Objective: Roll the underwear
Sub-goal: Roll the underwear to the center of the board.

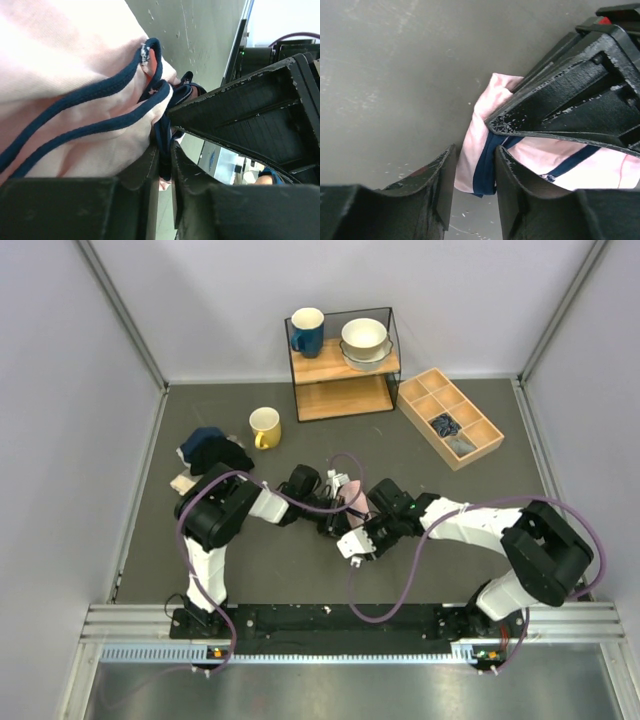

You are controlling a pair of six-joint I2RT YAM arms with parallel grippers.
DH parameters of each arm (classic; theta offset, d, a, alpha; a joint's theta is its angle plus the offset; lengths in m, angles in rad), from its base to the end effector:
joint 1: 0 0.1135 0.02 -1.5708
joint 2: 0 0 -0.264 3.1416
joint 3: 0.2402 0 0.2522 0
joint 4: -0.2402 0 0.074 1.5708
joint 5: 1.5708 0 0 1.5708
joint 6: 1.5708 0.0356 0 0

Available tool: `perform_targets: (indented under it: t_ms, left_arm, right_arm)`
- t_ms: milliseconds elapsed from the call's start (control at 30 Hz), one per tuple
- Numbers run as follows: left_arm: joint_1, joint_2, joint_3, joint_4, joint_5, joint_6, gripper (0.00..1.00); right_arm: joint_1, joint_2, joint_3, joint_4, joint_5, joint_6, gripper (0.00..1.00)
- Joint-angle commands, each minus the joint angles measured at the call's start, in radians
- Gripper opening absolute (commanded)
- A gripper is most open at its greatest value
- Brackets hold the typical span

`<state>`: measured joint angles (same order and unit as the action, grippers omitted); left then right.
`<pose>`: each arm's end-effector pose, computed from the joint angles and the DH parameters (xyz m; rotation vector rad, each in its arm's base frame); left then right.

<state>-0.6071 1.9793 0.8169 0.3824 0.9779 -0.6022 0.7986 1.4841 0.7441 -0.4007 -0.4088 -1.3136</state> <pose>0.2657 -0.2205 0.0888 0.5628 2.5052 -1.6919 0.1733 0.1983 0.1587 -2.3221 1.1780 0.3767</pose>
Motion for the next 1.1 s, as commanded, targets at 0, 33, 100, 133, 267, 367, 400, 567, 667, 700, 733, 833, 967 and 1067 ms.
perform_targets:
  t_ms: [0, 33, 100, 133, 267, 367, 400, 567, 667, 700, 733, 833, 967, 1067]
  left_arm:
    - [0.029, -0.055, -0.077, 0.122, -0.165, -0.025, 0.24]
    - [0.03, -0.077, -0.087, 0.134, -0.182, -0.031, 0.27]
    - [0.033, -0.153, -0.12, 0.165, -0.202, -0.03, 0.4]
    - [0.038, -0.181, -0.134, 0.177, -0.215, -0.025, 0.45]
    - [0.052, -0.348, -0.212, 0.174, -0.3, 0.045, 0.52]
    - [0.056, -0.518, -0.307, 0.161, -0.404, 0.148, 0.53]
    - [0.059, -0.612, -0.374, 0.185, -0.425, 0.189, 0.54]
    - [0.063, -0.885, -0.611, 0.343, -0.594, 0.199, 0.88]
    - [0.066, -1.026, -0.709, 0.342, -0.746, 0.145, 0.99]
    - [0.066, -1.081, -0.743, 0.348, -0.745, 0.151, 0.99]
    - [0.066, -1.105, -0.757, 0.38, -0.714, 0.171, 0.99]
    - [0.063, -1.195, -0.798, 0.414, -0.572, 0.235, 0.98]
    - [-0.028, -1.261, -0.89, 0.582, -0.513, 0.33, 0.9]
    - [-0.199, -1.217, -0.845, 0.532, -0.587, 0.47, 0.9]
  right_arm:
    - [0.013, 0.05, -0.014, 0.034, 0.053, 0.031, 0.33]
    - [0.013, 0.057, -0.012, 0.034, 0.054, 0.037, 0.3]
    - [0.013, 0.067, -0.008, 0.022, 0.056, 0.053, 0.24]
    - [0.011, 0.073, 0.001, 0.008, 0.045, 0.056, 0.21]
    - [0.01, 0.071, 0.04, -0.078, -0.01, 0.068, 0.12]
    - [-0.001, 0.067, 0.089, -0.186, -0.085, 0.08, 0.12]
    - [-0.004, 0.07, 0.124, -0.248, -0.128, 0.088, 0.12]
    - [-0.036, 0.134, 0.237, -0.464, -0.24, 0.093, 0.12]
    - [-0.045, 0.214, 0.311, -0.573, -0.259, 0.102, 0.12]
    - [-0.053, 0.253, 0.346, -0.59, -0.268, 0.118, 0.12]
    - [-0.061, 0.284, 0.368, -0.645, -0.274, 0.12, 0.12]
    - [-0.108, 0.385, 0.455, -0.72, -0.33, 0.117, 0.12]
    - [-0.171, 0.485, 0.55, -0.835, -0.384, 0.108, 0.13]
    - [-0.188, 0.553, 0.618, -0.889, -0.409, 0.097, 0.15]
